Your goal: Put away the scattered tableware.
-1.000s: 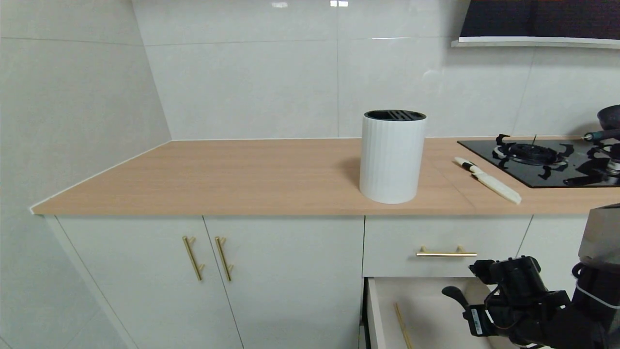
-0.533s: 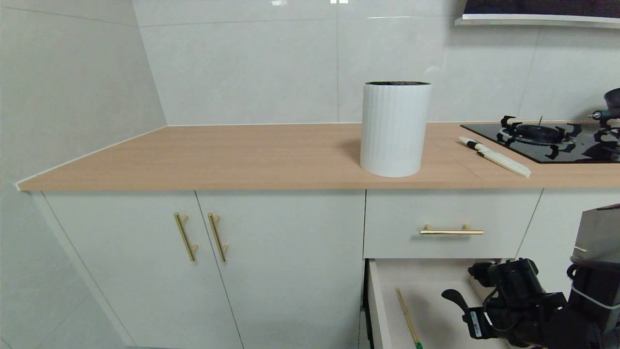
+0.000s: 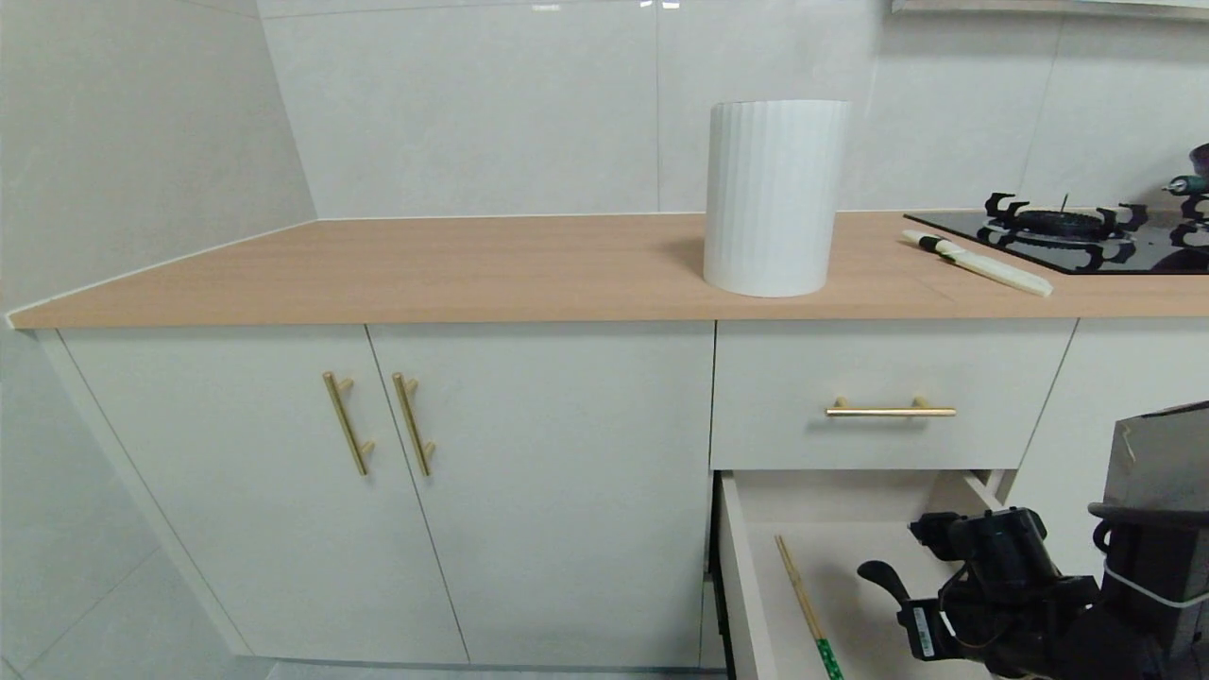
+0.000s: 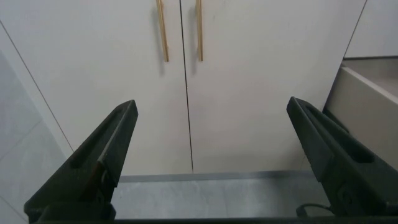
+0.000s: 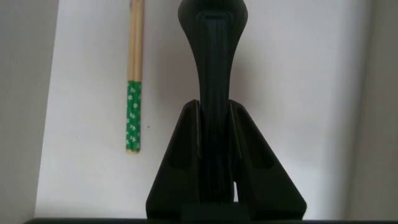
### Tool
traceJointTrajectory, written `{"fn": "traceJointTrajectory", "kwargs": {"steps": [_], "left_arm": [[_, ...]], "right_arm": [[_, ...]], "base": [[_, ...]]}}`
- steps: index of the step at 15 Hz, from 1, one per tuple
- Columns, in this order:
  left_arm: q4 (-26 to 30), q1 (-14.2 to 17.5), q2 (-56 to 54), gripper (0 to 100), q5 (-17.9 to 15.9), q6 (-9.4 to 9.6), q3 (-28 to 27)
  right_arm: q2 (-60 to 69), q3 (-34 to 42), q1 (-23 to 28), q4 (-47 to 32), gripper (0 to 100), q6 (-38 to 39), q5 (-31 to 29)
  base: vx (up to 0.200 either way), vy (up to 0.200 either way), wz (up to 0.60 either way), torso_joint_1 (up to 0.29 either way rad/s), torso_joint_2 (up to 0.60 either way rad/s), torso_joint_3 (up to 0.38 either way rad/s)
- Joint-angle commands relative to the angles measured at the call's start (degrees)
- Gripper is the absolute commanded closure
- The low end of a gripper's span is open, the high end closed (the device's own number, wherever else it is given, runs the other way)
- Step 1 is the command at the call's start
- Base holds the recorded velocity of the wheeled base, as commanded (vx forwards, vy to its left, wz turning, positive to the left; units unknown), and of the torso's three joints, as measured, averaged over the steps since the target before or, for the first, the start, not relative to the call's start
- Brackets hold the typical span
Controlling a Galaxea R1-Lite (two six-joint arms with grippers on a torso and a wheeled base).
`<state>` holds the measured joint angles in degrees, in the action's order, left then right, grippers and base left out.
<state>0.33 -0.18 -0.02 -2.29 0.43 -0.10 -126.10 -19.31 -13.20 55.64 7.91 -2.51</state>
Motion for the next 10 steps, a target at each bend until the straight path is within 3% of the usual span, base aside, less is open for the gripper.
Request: {"fn": "traceJointTrajectory", "kwargs": {"steps": [1,6,10], "left_arm": [[0.0,0.0,0.0,0,0.0,0.01,0.0],[0.0,0.0,0.0,0,0.0,0.01,0.0],[0.0,0.0,0.0,0,0.0,0.01,0.0]], "right_arm": [[-0.9,0.4,-0.3,0.5,100,0.0,0.0],[-4.1,0.4,-0.6,5.3,100,0.0,-0.5],[-11.8,-0.8,-1.7,15.2,100,0.3,-2.4]], "base": [[0.0,0.0,0.0,0.0,0.0,0.0],[0.0,0.0,0.0,0.0,0.0,0.0],[0.0,0.0,0.0,0.0,0.0,0.0]]}}
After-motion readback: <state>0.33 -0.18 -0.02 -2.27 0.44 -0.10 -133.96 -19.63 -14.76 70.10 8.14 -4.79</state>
